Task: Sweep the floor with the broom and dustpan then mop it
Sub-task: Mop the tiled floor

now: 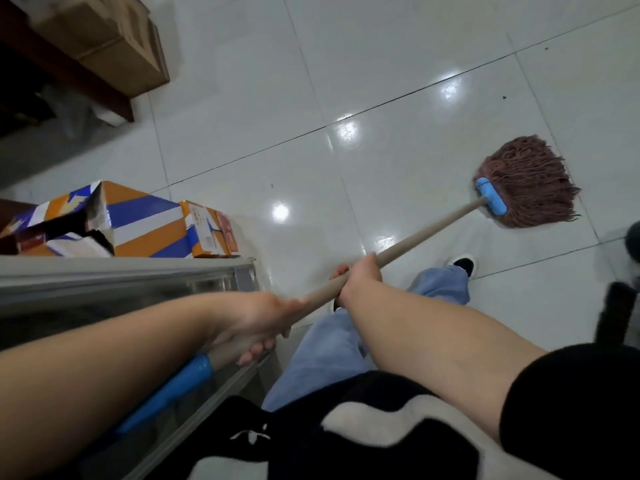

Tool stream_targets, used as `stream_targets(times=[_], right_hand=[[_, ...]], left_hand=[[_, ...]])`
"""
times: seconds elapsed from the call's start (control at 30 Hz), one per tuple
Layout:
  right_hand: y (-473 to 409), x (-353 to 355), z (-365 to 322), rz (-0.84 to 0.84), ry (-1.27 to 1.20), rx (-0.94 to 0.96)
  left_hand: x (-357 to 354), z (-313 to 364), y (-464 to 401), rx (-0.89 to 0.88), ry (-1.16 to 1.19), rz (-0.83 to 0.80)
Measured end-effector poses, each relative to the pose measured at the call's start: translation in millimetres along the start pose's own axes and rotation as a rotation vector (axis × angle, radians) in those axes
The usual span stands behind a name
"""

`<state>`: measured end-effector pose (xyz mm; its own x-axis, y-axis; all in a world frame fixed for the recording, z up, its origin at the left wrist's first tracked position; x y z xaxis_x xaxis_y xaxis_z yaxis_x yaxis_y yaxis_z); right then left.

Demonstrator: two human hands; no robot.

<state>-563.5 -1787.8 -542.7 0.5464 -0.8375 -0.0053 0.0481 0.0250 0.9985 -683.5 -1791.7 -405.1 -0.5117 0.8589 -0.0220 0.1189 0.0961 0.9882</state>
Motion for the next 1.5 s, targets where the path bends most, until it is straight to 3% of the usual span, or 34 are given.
stream_targets(times=[0.2, 0.37, 0.6, 0.9, 1.27, 1.37, 1.5], right_hand=[[1.5, -2.1, -71.9, -0.027, -0.093, 0.041], [6.4, 5.1, -203.3, -0.129, -0.182, 0.075], [31.4, 78.9, -395.8, -0.141, -0.143, 0.129], [61.3, 96.3, -551.5, -0.397, -0.583, 0.118], [68.1, 125.6, -746.0, -0.237, -0.632, 0.158], [75.3, 140.0, -801.8, -0.149, -0.534, 0.196], [91.3, 156.0, -879.7, -0.160, -0.571, 0.240]], left_hand=[[6.6, 75.4, 0.8, -0.006, -0.038, 0.053], [9.4, 205.1, 4.5, -0.063, -0.098, 0.081], [-57.2, 411.3, 27.7, -0.166, -0.117, 0.009], [-76.8, 603.0, 75.8, -0.227, -0.237, 0.046], [-83.3, 803.1, 87.7, -0.240, -0.345, -0.016], [-94.3, 863.0, 100.0, -0.270, -0.358, -0.020], [-108.2, 950.4, 113.5, -0.308, -0.378, -0.047]])
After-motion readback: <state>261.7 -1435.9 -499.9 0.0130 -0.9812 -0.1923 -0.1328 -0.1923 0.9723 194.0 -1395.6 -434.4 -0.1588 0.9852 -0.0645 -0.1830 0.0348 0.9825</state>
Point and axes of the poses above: each hand's wrist, its own y-axis away from the middle knuckle, its own x-axis out of the back of the hand, z = x × y, the point moved 7 cm from there along -y, towards the middle knuckle, and after that the axes turned 1 degree about y, right-handed, at the moved point
